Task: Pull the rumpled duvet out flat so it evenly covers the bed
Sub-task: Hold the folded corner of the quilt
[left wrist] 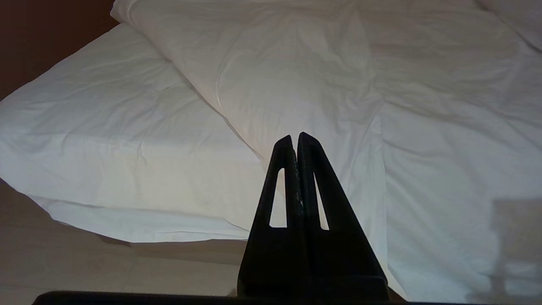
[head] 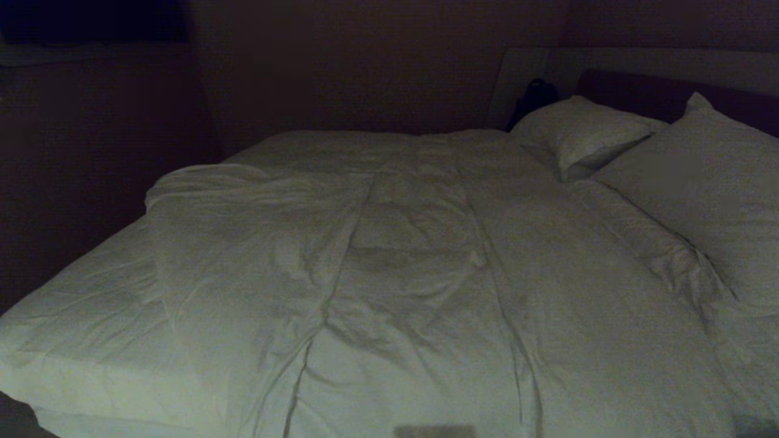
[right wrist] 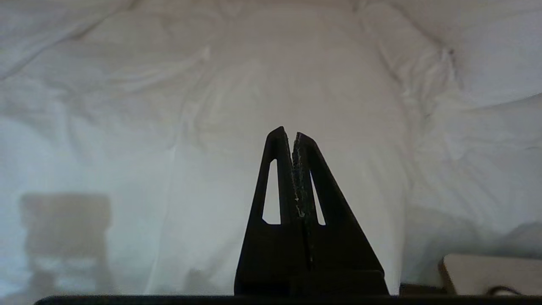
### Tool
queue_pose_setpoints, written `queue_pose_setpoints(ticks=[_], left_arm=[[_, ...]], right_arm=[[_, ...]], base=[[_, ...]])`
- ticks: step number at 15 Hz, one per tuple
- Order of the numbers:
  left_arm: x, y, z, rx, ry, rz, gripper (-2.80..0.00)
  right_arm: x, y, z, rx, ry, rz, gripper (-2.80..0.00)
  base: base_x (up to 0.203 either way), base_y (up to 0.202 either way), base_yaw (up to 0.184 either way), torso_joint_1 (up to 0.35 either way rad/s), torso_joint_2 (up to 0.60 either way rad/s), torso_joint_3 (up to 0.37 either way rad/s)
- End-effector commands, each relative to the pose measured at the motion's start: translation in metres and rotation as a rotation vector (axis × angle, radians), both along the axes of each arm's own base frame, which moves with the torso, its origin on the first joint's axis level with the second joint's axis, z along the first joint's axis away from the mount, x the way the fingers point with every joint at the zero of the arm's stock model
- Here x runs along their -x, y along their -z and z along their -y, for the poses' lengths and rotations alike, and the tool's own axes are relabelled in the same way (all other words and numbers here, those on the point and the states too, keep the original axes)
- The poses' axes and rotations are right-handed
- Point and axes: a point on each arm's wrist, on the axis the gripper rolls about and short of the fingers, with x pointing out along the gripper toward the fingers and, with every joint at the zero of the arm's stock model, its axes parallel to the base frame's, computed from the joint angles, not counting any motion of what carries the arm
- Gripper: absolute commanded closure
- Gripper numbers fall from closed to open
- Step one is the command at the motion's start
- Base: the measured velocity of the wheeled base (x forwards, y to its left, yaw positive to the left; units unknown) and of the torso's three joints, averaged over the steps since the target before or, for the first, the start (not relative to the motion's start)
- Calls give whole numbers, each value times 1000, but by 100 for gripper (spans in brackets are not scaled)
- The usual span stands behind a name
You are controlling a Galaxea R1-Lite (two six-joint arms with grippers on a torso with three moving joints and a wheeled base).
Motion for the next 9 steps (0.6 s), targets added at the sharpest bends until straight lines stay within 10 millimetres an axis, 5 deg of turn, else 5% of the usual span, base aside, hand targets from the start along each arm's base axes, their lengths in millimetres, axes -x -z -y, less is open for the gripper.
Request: queue_pose_setpoints(ticks=[1, 9], left_arm=[[0, 0, 0, 0, 0, -1, 0], [0, 0, 0, 0, -1, 1, 0]], right_arm=[[0, 3, 0, 5, -2, -22, 0], [0, 3, 0, -22, 1, -23, 0]], base=[[0, 0, 0, 0, 0, 0], [0, 0, 0, 0, 0, 0]])
